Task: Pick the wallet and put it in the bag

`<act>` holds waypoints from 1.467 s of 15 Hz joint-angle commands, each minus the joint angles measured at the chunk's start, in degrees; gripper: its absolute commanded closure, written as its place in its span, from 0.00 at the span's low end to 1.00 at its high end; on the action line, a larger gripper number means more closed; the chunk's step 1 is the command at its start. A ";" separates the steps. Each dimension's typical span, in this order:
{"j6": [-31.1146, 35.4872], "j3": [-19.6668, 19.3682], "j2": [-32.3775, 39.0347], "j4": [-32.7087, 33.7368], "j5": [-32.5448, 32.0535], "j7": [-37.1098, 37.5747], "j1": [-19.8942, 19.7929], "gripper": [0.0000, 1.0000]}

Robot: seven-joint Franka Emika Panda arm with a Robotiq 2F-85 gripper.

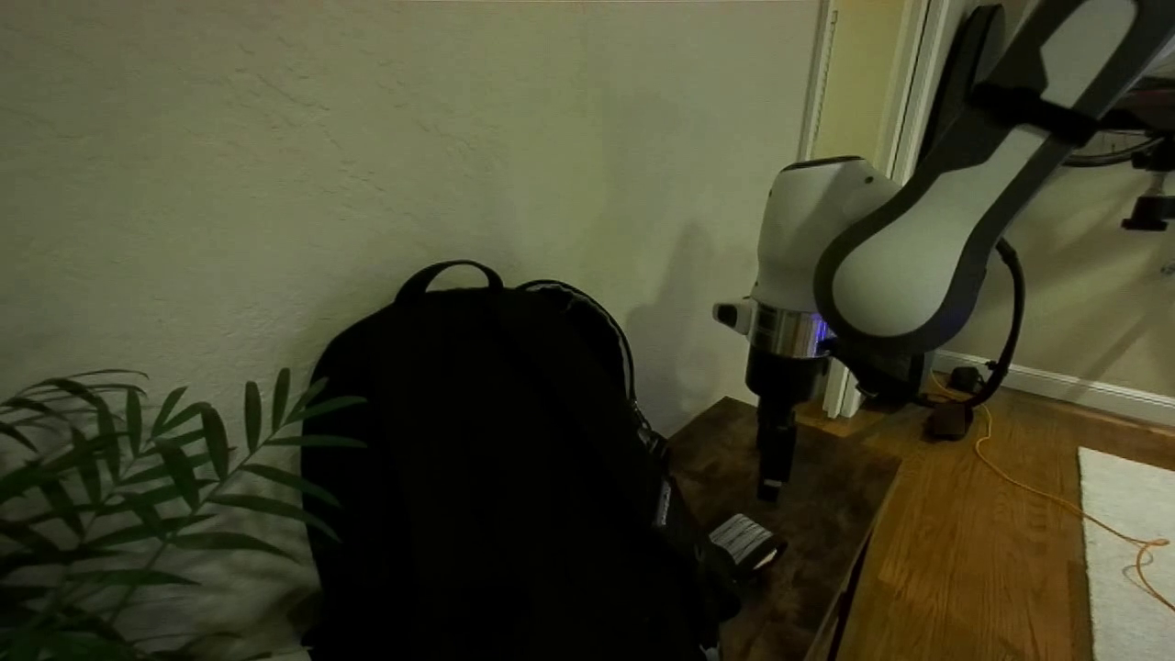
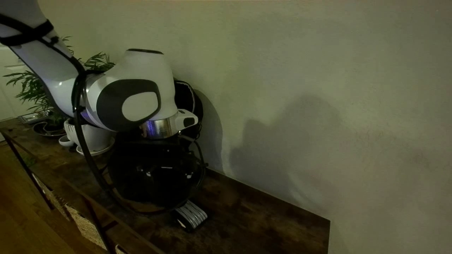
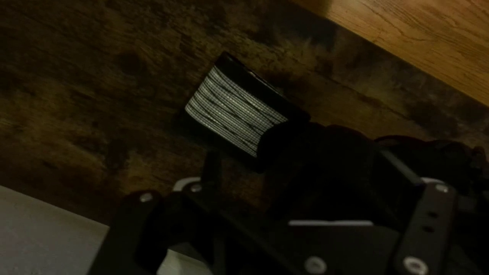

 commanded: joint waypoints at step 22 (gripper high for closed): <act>14.23 -0.11 18.31 7.24 -20.09 -19.05 -3.35 0.00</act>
